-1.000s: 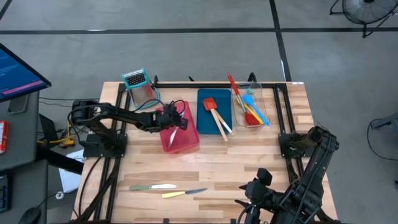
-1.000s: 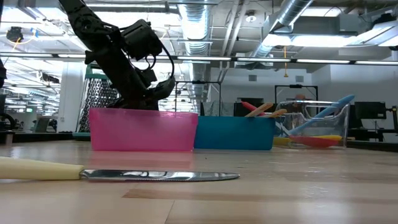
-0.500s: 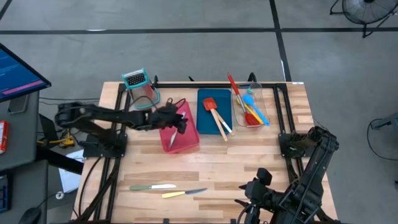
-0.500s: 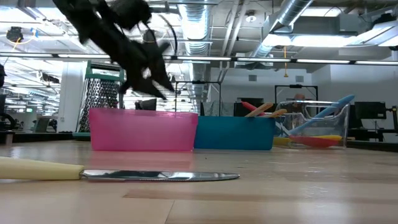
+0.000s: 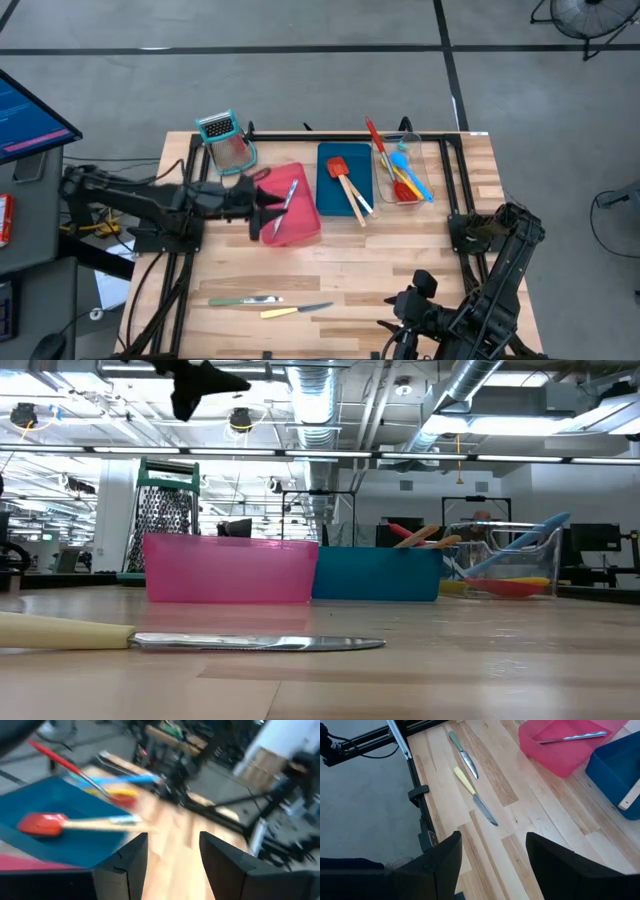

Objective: Pick & Place Kitchen Items
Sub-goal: Put the yellow table knife into the red bin

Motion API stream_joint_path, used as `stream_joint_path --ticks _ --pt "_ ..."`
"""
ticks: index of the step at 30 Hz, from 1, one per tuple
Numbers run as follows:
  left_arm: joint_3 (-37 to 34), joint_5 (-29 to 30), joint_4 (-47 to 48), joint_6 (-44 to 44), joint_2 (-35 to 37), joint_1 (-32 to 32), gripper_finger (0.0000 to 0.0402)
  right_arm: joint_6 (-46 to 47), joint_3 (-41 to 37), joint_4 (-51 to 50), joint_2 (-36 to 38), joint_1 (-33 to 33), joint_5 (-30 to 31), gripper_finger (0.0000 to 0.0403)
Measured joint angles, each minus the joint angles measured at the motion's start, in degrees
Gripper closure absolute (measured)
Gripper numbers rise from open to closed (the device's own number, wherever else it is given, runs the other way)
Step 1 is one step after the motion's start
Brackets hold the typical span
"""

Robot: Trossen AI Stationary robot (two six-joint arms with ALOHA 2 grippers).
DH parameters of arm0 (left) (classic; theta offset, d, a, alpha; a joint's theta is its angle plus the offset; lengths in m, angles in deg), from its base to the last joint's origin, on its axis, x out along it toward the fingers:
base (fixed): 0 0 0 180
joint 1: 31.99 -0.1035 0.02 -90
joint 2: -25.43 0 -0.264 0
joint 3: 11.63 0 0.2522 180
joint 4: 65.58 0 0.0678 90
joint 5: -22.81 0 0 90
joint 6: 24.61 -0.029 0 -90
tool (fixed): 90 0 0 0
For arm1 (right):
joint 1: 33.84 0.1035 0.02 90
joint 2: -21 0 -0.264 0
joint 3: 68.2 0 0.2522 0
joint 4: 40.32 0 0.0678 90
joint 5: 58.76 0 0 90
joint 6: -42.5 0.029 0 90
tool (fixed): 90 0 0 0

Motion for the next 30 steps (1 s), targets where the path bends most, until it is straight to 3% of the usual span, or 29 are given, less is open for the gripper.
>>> stream_joint_path --ticks 11,20,24,30 --pt "-0.04 -1.61 5.07 9.56 -6.12 18.3 0.0238 1.82 0.0 0.31 -0.02 -0.02 -0.01 0.0187" --pt "-0.04 -1.54 4.81 24.83 -9.27 32.87 0.0246 2.43 0.0 0.55 -0.02 -0.02 -1.39 0.0187" --pt "0.68 -2.0 4.78 29.41 -9.83 36.9 0.0259 2.42 0.0 0.53 -0.02 -0.02 -1.49 0.0187" --pt "5.24 -2.56 4.19 29.56 -9.78 39.13 0.0272 2.4 0.0 0.53 -0.02 -0.01 -1.48 0.0187"
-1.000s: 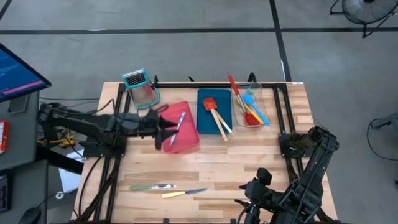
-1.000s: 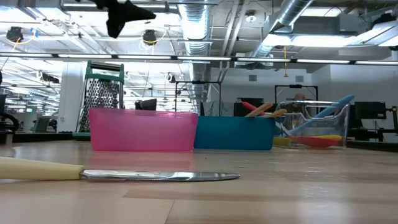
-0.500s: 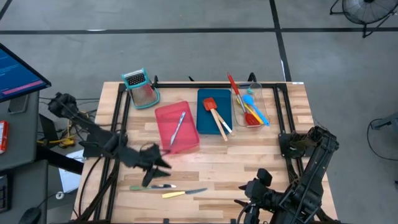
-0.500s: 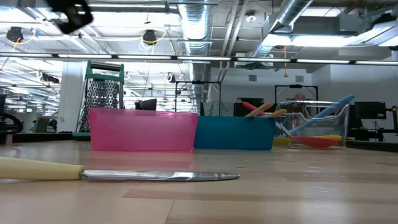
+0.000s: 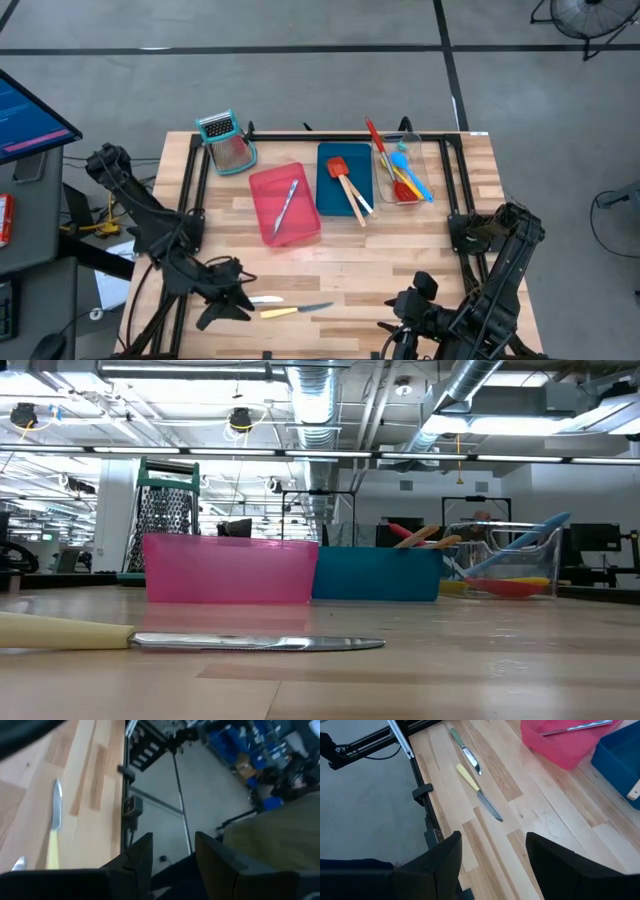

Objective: Pick & Place Kitchen Items
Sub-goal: Put the yellow table knife into the red bin

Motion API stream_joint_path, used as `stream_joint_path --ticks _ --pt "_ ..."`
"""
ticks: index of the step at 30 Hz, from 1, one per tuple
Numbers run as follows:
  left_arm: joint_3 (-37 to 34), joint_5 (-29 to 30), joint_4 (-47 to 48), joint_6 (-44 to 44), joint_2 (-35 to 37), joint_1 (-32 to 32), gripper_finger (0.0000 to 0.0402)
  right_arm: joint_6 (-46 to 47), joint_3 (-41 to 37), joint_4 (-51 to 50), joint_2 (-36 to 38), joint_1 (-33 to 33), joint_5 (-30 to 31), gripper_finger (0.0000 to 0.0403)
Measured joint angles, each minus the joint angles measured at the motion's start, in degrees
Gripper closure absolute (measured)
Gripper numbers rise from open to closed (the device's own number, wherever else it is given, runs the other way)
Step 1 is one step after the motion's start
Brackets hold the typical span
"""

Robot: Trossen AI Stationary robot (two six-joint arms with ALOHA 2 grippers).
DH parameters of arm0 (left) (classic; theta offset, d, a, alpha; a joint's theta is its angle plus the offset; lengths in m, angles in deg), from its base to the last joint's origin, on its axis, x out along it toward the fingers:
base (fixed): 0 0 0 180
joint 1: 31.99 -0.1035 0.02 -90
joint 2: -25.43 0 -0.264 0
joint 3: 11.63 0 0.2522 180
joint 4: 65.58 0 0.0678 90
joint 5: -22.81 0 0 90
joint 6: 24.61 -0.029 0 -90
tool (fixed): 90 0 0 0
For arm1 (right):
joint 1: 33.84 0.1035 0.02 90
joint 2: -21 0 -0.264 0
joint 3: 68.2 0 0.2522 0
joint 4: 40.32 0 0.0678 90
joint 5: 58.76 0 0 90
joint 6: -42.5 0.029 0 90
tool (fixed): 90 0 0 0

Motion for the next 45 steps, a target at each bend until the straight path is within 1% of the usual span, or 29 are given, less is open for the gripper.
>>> stream_joint_path --ticks 2,5,9,13,15,18,22,27,31,34,37,40,45 --pt "1.03 0.29 0.02 0.0 0.01 -0.06 0.0284 0.0 0.0 -0.01 0.0 -0.01 -0.01 0.0187" --pt "1.6 0.58 0.57 0.06 -0.36 -0.2 0.0316 0.0 0.01 -0.02 0.0 -0.01 -0.01 0.0187" --pt "1.58 -0.59 6.01 0.09 -1.95 0.0 0.0364 0.0 0.01 -0.02 0.0 -0.01 -0.01 0.0187" --pt "1.56 -1.53 11.74 -1.9 -3.89 0.09 0.0394 -0.01 0.0 -0.44 0.0 -0.01 -0.01 0.0187" --pt "1.43 -0.41 13.95 -2.74 -5.32 0.09 0.0399 -0.2 0.0 -0.42 0.0 0.01 -0.01 0.0187" --pt "1.45 1.74 14.16 -3.8 -7.99 0.09 0.04 -0.43 0.0 -0.44 0.0 0.01 -0.01 0.0187" --pt "1.45 2.54 14.22 -7.67 -12.22 0.37 0.04 -0.46 0.0 -0.44 0.0 0.01 -0.01 0.0187" --pt "1.45 6.96 14.23 -8.81 -17.31 0.7 0.04 -0.44 0.02 -0.44 0.0 -0.01 -0.01 0.0187" --pt "1.45 11.2 13.56 -8.88 -19.57 0.63 0.04 -0.16 0.01 -0.44 0.0 -0.01 -0.01 0.0187" --pt "1.45 14.17 11.44 -9.49 -20.62 0.61 0.0393 -0.02 0.0 -0.44 0.0 0.01 -0.01 0.0187" --pt "1.45 14.5 5.84 -14.41 -21.66 0.61 0.0369 0.0 0.0 -0.42 0.0 0.0 -0.01 0.0187" --pt "1.45 14.44 1.0 -19.78 -22.9 0.63 0.0332 0.0 0.0 -0.42 0.0 0.01 -0.01 0.0187" --pt "1.47 14.41 -0.21 -23.49 -24.13 0.22 0.0258 0.0 0.0 -0.42 0.0 -0.01 -0.01 0.0187"
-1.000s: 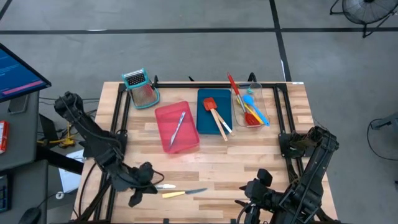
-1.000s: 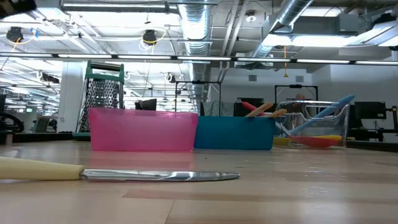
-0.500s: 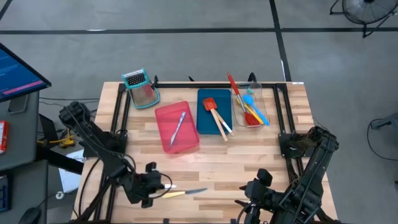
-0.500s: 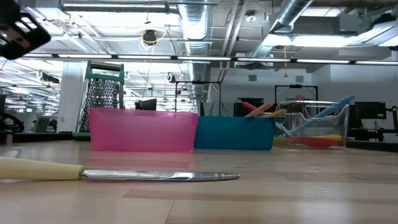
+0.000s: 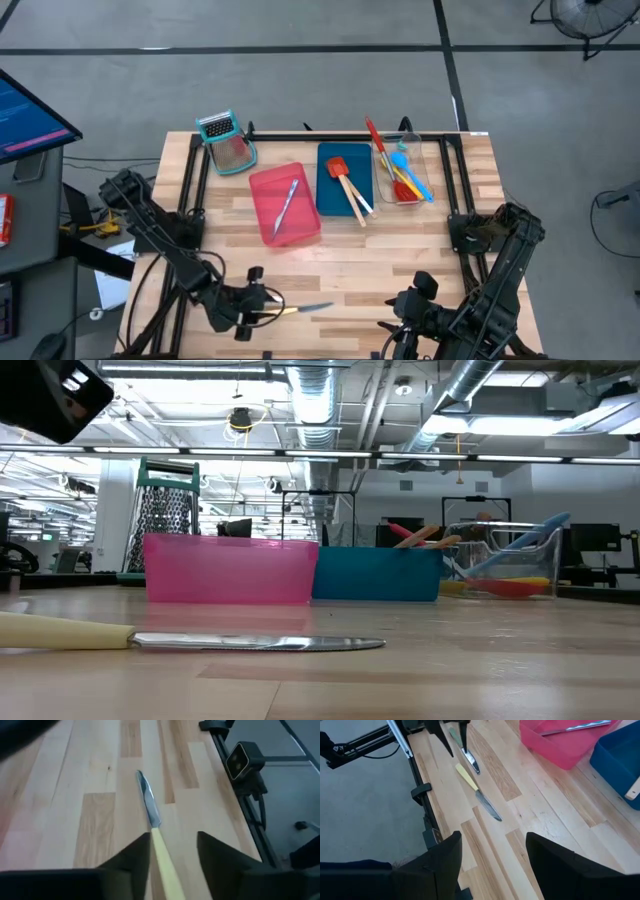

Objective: Pick & Place Kitchen Items
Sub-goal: Put the yellow table knife into the red bin

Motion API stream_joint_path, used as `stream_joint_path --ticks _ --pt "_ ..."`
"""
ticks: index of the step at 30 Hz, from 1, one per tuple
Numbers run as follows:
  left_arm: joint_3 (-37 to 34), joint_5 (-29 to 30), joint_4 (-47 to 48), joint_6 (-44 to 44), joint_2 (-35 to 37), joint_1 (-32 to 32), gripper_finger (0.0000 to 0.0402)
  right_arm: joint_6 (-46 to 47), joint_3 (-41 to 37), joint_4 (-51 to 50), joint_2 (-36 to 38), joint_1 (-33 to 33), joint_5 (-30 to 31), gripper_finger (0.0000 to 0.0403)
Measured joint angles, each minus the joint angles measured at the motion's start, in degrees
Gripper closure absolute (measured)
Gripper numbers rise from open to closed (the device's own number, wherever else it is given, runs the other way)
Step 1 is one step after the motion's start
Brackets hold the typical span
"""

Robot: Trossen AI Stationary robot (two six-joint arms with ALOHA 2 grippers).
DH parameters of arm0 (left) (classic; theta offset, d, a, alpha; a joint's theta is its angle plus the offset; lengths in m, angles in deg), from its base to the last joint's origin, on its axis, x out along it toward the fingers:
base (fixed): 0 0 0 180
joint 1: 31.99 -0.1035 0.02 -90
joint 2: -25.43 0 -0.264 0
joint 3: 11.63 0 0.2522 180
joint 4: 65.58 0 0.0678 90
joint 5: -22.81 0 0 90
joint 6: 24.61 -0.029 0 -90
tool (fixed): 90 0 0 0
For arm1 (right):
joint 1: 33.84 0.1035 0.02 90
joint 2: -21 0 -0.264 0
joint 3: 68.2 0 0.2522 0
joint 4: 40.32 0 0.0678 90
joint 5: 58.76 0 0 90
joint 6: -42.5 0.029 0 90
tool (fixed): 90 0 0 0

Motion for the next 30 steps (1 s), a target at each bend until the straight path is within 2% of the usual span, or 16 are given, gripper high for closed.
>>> stream_joint_path --ticks 4,8,13,21,26,30 --pt "0.0 1.02 -0.34 0.65 -1.21 -0.04 0.0202 0.0 0.0 0.0 0.0 0.01 0.0 0.0187" --pt "0.0 1.64 -0.32 4.8 -3.75 -0.35 0.0179 0.02 0.0 0.07 0.0 0.0 0.0 0.0187" --pt "0.0 -0.44 -1.12 5.2 -7.07 0.49 0.0184 0.0 0.01 0.02 0.0 0.02 -0.02 0.0187" --pt "0.0 -0.42 -5.48 5.22 -12.08 1.9 0.02 0.02 0.01 0.0 0.0 -0.09 -0.02 0.0187" --pt "0.0 3.54 -5.45 5.22 -13.73 1.9 0.0202 1.06 0.0 0.0 0.0 -0.09 -0.02 0.0187" --pt "0.0 4.23 -6.8 5.44 -14.92 1.81 0.0202 2.51 0.0 0.0 0.0 -0.07 -0.04 0.0187"
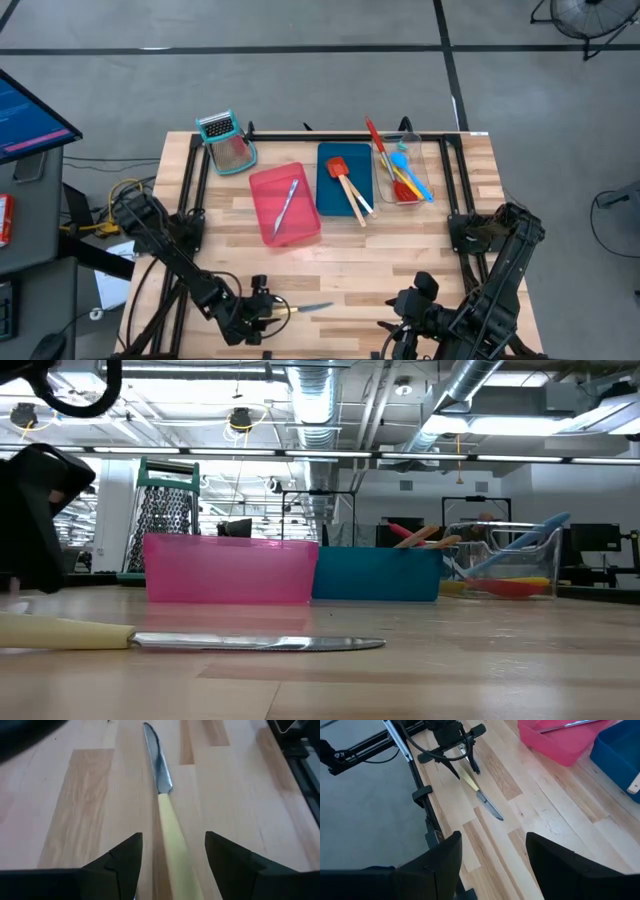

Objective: Pick & Place Kitchen Items
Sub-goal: Put the yellow table knife into the red bin

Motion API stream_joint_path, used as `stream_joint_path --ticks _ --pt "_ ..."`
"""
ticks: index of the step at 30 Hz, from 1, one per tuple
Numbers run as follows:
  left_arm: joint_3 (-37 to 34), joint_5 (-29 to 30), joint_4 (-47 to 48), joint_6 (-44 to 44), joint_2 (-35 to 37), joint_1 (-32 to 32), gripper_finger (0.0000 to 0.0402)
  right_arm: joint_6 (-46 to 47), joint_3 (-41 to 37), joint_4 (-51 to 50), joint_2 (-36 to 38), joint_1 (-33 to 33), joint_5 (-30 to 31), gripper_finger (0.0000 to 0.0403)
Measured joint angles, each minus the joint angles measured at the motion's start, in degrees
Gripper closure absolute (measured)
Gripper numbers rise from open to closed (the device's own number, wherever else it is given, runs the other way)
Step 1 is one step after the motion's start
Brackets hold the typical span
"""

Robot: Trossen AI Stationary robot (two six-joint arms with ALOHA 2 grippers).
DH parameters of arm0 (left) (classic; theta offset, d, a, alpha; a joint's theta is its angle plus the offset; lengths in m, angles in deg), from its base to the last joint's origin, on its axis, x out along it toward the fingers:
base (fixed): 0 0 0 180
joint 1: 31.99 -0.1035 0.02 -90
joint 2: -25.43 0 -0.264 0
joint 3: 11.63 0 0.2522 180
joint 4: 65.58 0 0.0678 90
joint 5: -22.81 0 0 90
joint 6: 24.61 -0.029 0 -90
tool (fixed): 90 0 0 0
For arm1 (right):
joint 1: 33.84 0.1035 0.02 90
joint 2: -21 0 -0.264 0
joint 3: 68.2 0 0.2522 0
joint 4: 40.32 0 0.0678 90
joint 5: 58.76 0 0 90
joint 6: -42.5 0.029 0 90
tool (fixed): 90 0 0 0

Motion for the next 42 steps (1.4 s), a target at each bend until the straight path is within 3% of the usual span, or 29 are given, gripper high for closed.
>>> stream_joint_path --ticks 17,31,42 --pt "0.14 1.15 -3.69 3.71 -5.83 0.12 0.0208 0.09 0.0 0.07 0.0 0.02 0.02 0.0187" --pt "0.28 0.73 -3.82 6.03 -8.28 -0.51 0.036 0.07 0.0 0.02 0.0 0.02 0.02 0.0187" --pt "-0.03 -2.34 -3.05 5.47 -4.49 -1.57 0.0363 0.05 0.0 -0.02 0.0 0.02 0.02 0.0187"
